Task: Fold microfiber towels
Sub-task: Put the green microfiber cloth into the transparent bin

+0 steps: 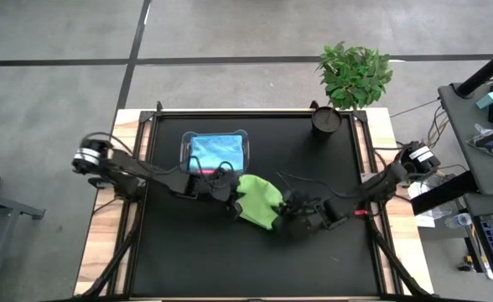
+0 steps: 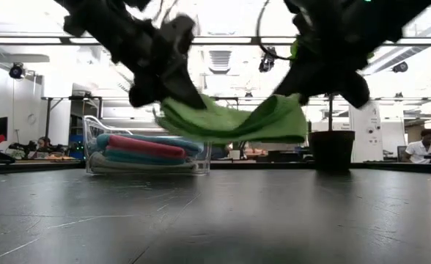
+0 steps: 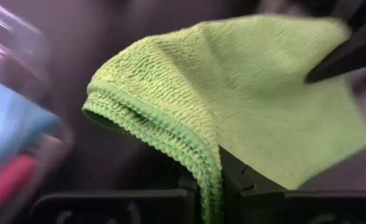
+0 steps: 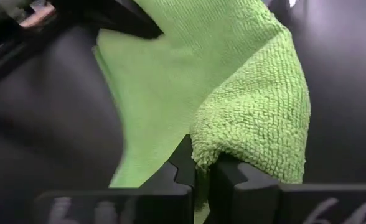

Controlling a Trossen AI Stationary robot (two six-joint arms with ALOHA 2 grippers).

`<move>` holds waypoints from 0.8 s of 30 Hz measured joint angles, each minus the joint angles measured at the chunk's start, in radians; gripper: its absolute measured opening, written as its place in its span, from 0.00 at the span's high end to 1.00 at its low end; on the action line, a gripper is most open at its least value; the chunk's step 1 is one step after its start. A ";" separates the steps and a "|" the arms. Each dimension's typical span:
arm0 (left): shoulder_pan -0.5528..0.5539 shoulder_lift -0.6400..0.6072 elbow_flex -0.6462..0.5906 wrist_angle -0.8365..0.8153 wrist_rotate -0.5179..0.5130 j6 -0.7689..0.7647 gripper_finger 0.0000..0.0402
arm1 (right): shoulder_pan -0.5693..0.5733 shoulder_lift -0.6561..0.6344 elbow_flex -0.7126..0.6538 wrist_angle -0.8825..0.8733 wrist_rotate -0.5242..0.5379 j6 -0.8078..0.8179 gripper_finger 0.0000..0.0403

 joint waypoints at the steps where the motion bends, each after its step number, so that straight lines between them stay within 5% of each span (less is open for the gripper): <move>1: 0.000 -0.025 0.000 -0.019 -0.016 0.004 1.00 | -0.019 -0.005 0.010 -0.006 -0.006 -0.051 0.98; 13: 0.021 -0.294 0.001 -0.276 -0.195 0.082 1.00 | -0.291 -0.011 0.212 -0.005 -0.175 -0.620 0.98; 24: 0.136 -0.392 -0.001 -0.455 -0.257 0.106 1.00 | -0.551 0.072 0.361 0.003 -0.448 -0.849 0.98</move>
